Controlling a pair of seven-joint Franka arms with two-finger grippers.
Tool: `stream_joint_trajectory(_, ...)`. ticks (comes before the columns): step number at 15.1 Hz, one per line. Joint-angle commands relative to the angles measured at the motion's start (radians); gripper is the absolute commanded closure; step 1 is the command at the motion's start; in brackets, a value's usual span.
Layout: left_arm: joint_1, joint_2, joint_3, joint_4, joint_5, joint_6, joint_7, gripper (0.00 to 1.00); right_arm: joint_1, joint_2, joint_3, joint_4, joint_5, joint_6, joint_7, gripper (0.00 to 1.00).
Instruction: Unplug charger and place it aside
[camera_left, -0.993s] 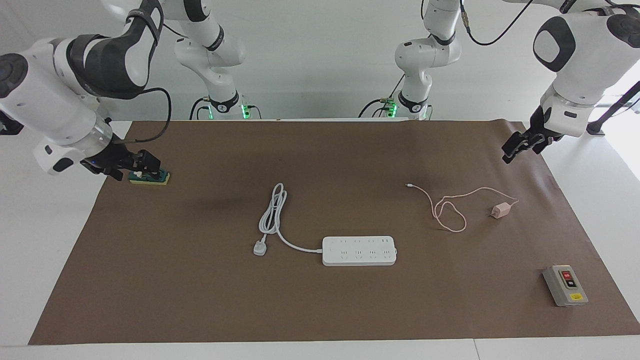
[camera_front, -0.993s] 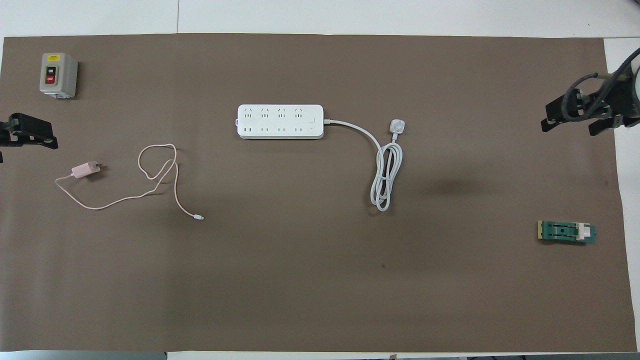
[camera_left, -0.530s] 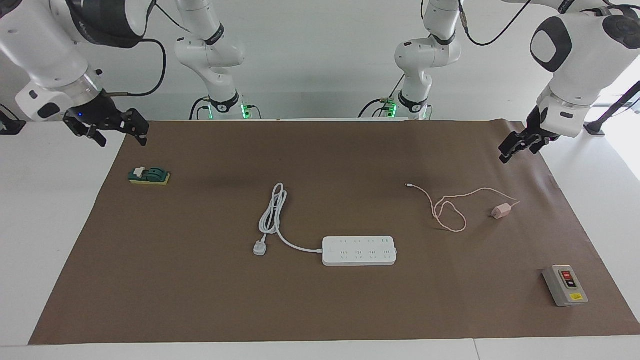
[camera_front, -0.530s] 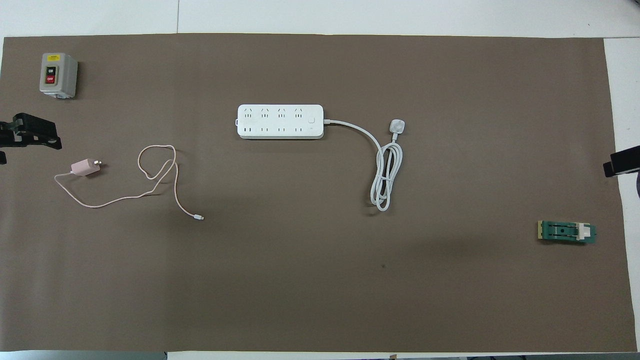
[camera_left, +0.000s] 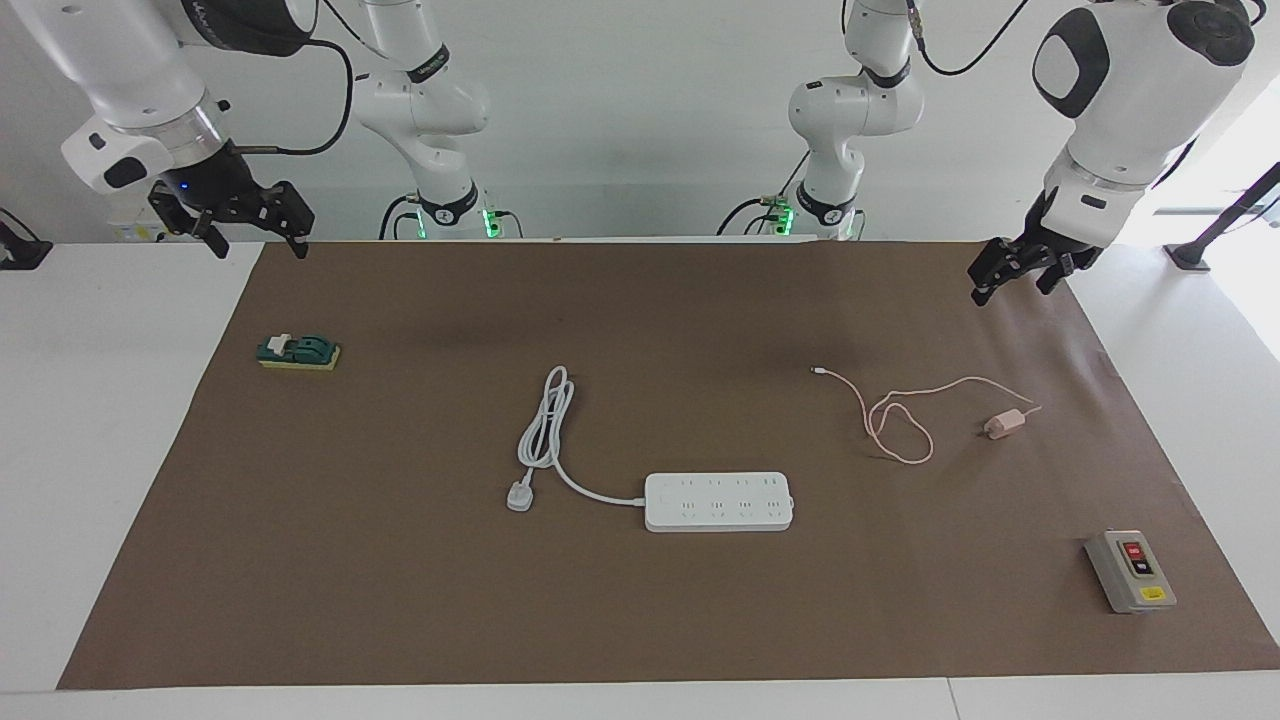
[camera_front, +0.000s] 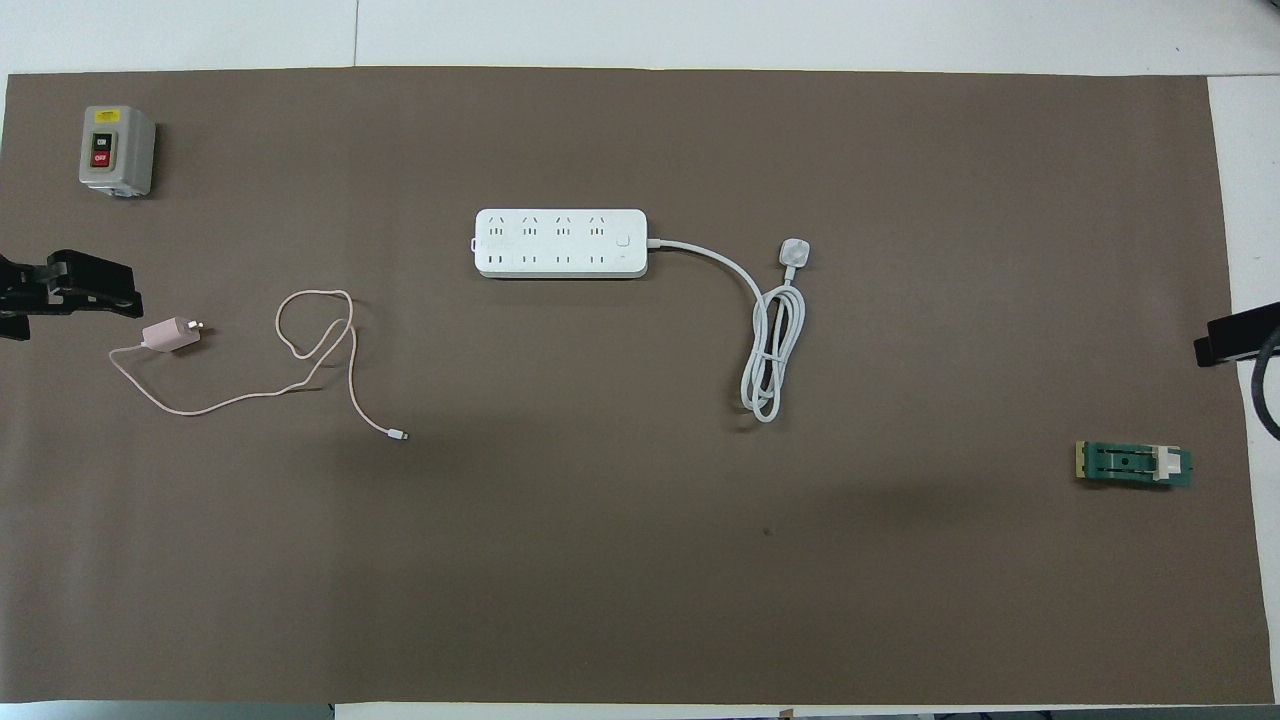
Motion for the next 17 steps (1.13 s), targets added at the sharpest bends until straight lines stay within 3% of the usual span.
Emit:
stream_joint_trajectory(1, -0.018, -0.04, 0.02, -0.036, -0.017, -0.014, 0.05, 0.0, -0.039, 0.0, 0.035, -0.002, -0.008, 0.012, 0.012, 0.0)
stream_joint_trajectory(11, -0.028, -0.025, 0.011, -0.019, -0.014, -0.089, 0.051, 0.0, -0.056, 0.047, 0.059, 0.039, -0.006, 0.004, 0.01, 0.0)
stream_joint_trajectory(17, -0.029, -0.001, 0.011, -0.021, -0.012, -0.05, 0.047, 0.0, -0.054, 0.012, 0.064, 0.038, -0.006, 0.004, 0.009, 0.0)
